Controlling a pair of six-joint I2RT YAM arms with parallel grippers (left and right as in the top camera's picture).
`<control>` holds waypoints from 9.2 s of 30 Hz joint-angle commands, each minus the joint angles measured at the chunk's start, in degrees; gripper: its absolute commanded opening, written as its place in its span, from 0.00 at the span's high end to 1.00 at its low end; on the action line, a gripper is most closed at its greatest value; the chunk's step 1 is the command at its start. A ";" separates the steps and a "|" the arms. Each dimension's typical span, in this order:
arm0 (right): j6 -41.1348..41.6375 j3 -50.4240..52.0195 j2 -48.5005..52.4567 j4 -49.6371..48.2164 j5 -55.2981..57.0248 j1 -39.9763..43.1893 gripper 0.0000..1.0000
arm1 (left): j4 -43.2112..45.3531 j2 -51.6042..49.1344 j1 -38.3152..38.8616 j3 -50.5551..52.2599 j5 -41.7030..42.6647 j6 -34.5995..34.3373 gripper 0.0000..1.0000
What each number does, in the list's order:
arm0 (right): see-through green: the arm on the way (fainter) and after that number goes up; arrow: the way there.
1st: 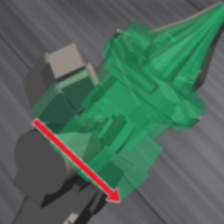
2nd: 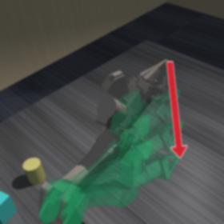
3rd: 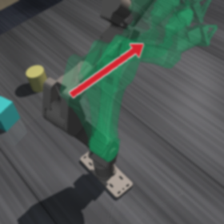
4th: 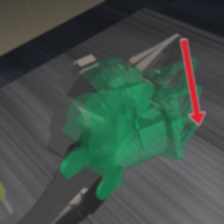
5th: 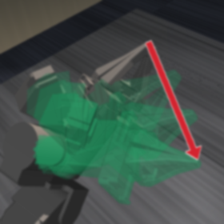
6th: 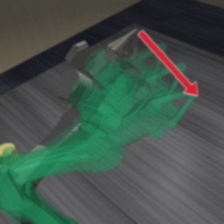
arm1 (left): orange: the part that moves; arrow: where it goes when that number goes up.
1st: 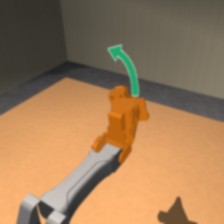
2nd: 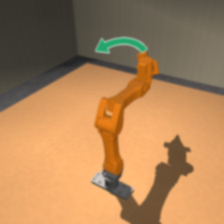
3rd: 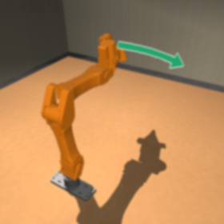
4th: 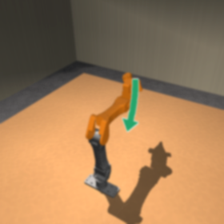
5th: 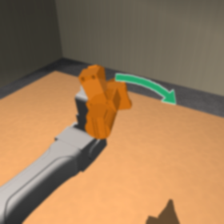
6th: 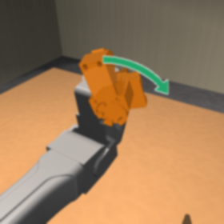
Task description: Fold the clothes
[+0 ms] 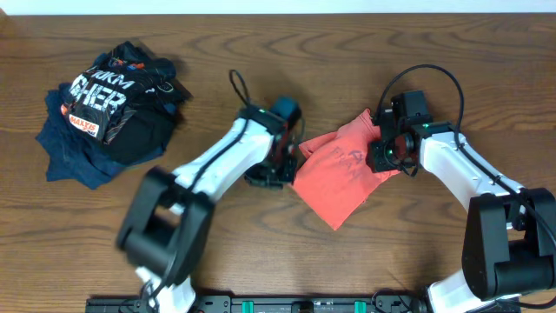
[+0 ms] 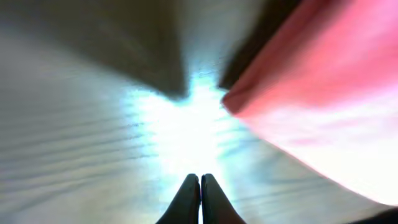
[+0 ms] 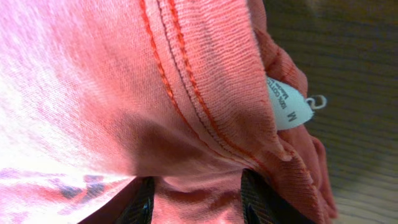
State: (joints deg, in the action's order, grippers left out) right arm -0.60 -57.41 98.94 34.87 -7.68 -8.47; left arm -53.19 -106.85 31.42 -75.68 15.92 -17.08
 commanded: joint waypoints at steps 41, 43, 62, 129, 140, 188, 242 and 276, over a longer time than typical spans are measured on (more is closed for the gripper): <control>-3.08 -4.33 -28.85 17.25 3.82 0.52 0.39 | 38.91 -20.00 3.15 -0.31 30.14 9.79 0.54; -3.08 -4.33 -28.85 17.25 3.82 0.55 0.39 | 39.17 -20.00 3.43 -0.33 29.97 9.77 0.85; -3.13 -4.33 -28.85 17.44 5.14 0.59 0.39 | 21.38 11.15 -11.45 -0.42 -10.75 18.67 0.94; 12.72 -4.26 -45.72 5.51 6.80 15.98 0.01 | -0.28 50.12 -31.43 1.99 -14.84 19.34 0.02; 12.57 9.79 -67.17 5.31 8.76 15.96 0.01 | 5.25 79.93 -31.45 16.41 -14.86 17.22 0.02; -7.76 49.83 -98.66 -23.82 4.44 6.05 0.01 | -10.27 82.68 -31.45 16.44 -14.88 17.22 0.02; -8.24 54.25 -98.62 -24.30 4.44 6.10 0.01 | -0.72 89.70 -29.14 32.79 -16.13 17.38 0.02; -8.24 54.25 -98.62 -24.30 4.44 6.10 0.01 | 49.11 106.75 -27.69 75.45 -16.39 16.81 0.02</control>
State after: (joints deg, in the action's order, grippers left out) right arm -8.21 -3.31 0.69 10.61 -3.03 -1.76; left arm -1.41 -0.58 3.55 -1.04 0.27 0.19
